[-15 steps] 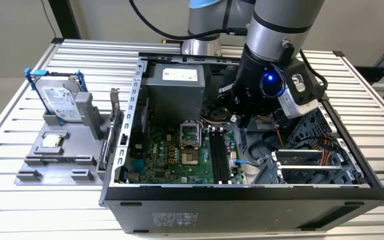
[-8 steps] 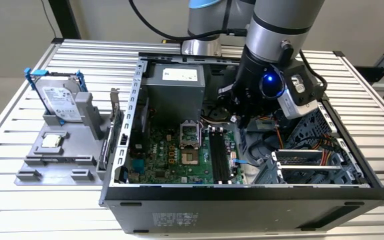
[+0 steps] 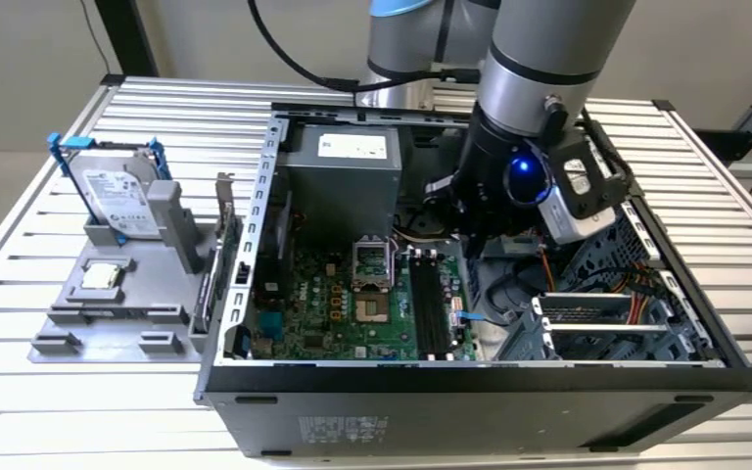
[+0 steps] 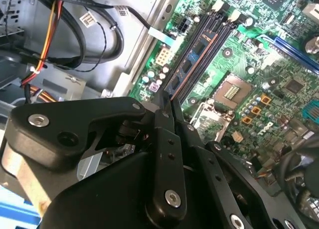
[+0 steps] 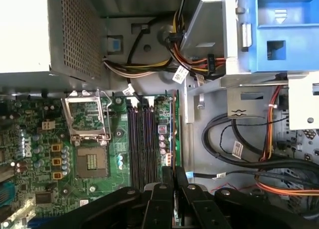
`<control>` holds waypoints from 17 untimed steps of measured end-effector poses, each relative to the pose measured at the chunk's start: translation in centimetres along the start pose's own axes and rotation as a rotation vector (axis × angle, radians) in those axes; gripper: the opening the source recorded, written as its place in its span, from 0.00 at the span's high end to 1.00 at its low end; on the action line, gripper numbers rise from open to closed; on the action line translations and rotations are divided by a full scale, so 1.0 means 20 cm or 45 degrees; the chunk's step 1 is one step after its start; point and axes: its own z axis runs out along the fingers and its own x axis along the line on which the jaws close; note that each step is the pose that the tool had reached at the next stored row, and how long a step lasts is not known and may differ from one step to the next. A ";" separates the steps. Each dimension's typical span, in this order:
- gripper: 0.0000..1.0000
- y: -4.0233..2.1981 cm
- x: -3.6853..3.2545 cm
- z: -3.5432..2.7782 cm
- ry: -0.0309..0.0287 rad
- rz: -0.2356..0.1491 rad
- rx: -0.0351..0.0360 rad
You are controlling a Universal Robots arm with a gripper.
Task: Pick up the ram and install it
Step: 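Insert the ram into the slot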
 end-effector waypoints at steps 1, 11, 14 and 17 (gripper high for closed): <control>1.00 -0.001 0.001 0.008 -0.0001 0.000 0.0000; 1.00 -0.009 0.009 0.082 0.0004 -0.010 -0.0001; 1.00 -0.013 0.011 0.099 0.0006 -0.018 -0.0004; 1.00 -0.017 0.015 0.116 0.0011 -0.035 -0.0008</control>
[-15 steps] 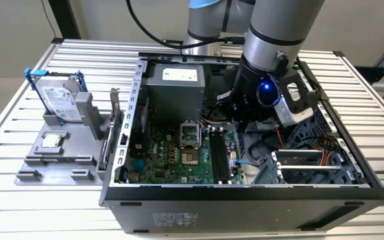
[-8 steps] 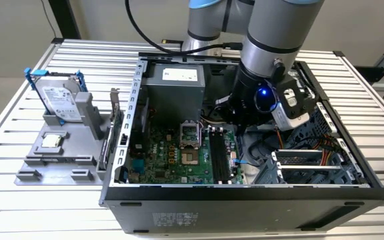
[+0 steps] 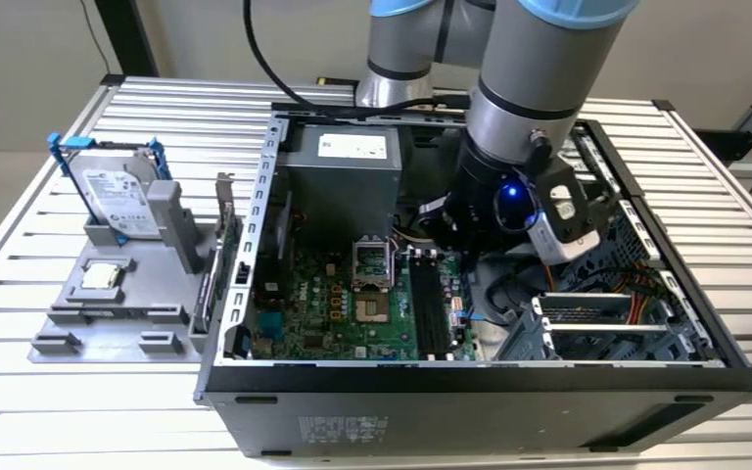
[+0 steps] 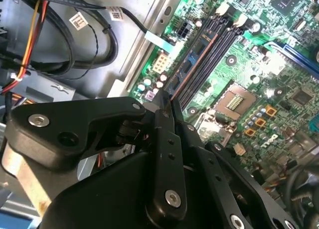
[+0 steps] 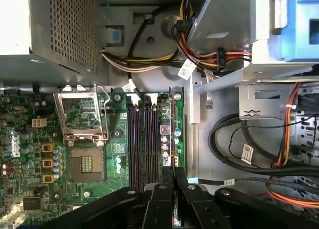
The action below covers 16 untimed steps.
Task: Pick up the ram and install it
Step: 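Insert the ram into the slot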
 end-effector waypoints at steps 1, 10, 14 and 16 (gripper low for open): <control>1.00 -0.002 0.005 0.002 0.0001 -0.003 -0.0001; 1.00 -0.009 0.018 0.051 0.0001 -0.003 -0.0002; 1.00 -0.018 0.021 0.072 0.0001 -0.003 0.0001; 1.00 -0.022 0.022 0.081 0.0001 -0.003 -0.0002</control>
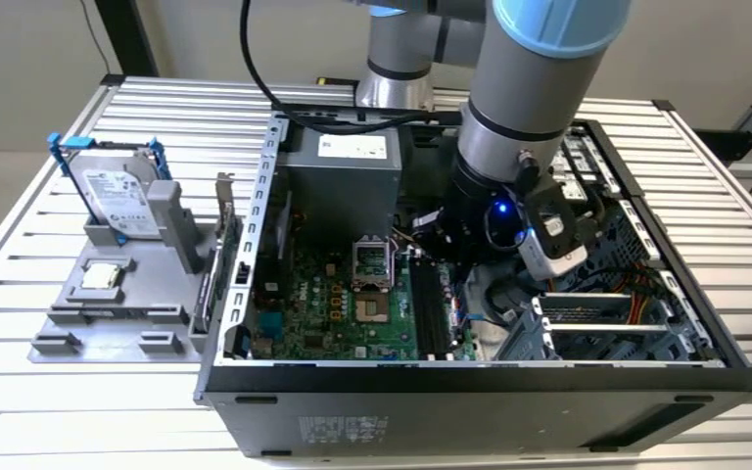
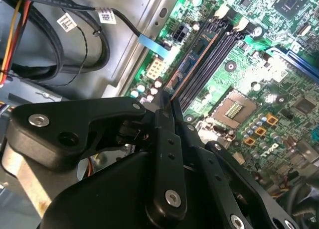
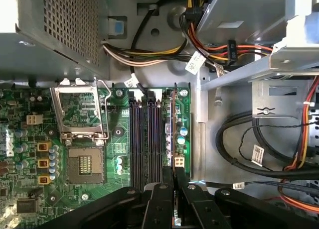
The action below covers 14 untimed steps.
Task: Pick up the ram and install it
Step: 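Insert the ram into the slot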
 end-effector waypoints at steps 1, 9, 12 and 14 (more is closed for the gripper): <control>1.00 -0.003 0.001 0.005 0.0000 0.000 0.0000; 1.00 -0.020 0.013 0.035 0.0000 -0.001 0.0000; 1.00 -0.021 0.018 0.049 0.0001 -0.004 0.0000; 1.00 -0.022 0.020 0.059 0.0002 -0.008 -0.0002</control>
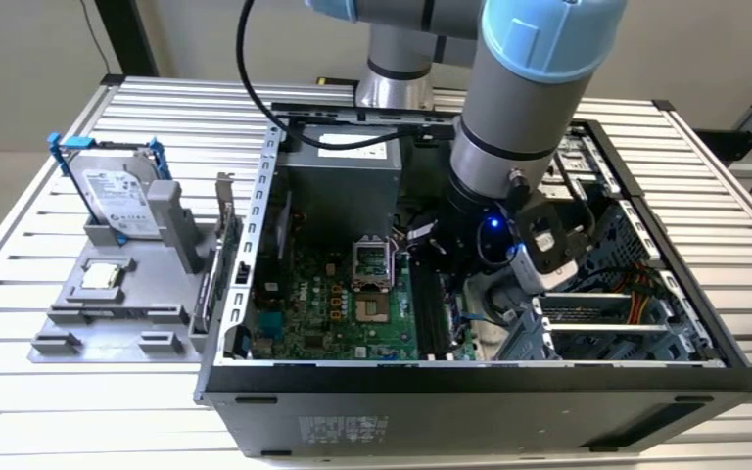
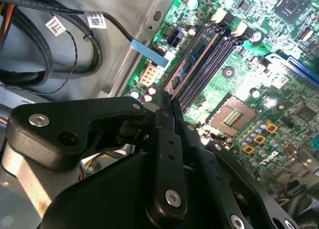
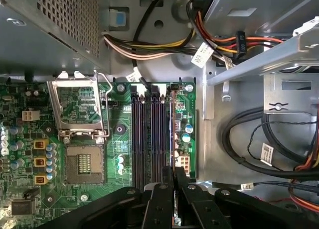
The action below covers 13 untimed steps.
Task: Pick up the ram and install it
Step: 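Insert the ram into the slot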
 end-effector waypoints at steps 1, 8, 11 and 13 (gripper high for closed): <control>1.00 -0.001 0.001 0.004 0.0001 -0.002 0.0000; 1.00 -0.014 0.004 0.025 0.0005 -0.019 -0.0008; 1.00 -0.019 0.006 0.029 0.0008 -0.026 -0.0006; 1.00 -0.019 0.010 0.031 0.0009 -0.031 -0.0008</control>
